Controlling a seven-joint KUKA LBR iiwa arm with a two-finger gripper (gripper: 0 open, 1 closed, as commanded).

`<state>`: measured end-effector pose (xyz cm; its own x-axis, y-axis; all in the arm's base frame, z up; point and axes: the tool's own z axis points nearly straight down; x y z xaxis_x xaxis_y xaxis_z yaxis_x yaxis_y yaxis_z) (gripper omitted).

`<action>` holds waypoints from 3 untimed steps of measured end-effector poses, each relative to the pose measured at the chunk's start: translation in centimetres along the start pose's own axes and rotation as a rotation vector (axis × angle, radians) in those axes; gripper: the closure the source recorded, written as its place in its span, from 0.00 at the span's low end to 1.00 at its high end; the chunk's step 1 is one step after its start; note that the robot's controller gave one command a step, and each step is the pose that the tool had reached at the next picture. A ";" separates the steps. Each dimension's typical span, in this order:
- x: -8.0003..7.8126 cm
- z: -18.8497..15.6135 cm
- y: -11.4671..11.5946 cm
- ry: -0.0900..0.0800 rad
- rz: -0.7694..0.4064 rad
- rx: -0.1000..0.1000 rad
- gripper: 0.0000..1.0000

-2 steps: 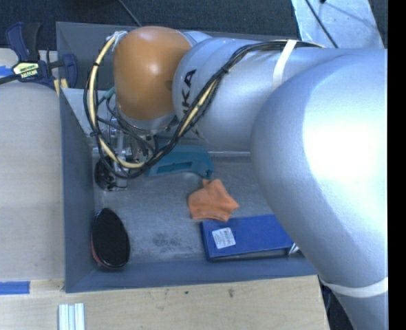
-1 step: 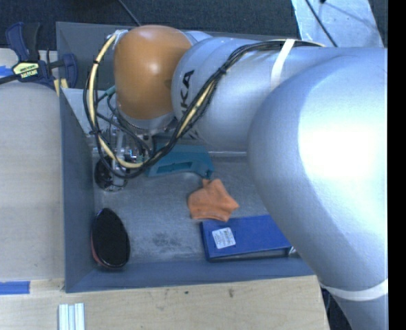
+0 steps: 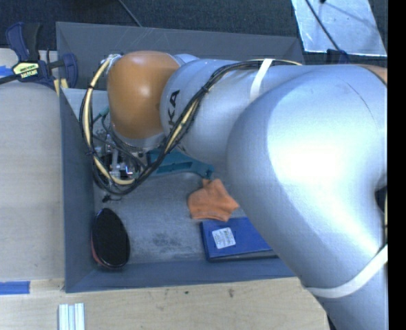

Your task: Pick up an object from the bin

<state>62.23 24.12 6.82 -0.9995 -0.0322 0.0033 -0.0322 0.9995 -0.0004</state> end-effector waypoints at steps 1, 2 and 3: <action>0.0 -0.4 -0.4 -0.003 0.247 -0.002 1.00; 0.0 -0.4 -0.4 -0.003 0.247 -0.002 1.00; 0.1 -0.7 -0.4 -0.002 0.247 -0.001 1.00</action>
Offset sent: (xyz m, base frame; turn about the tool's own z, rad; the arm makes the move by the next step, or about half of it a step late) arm 0.0000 0.0000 0.0000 0.0000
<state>62.12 23.67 7.48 -0.9769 0.2136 0.0015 0.2136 0.9769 0.0003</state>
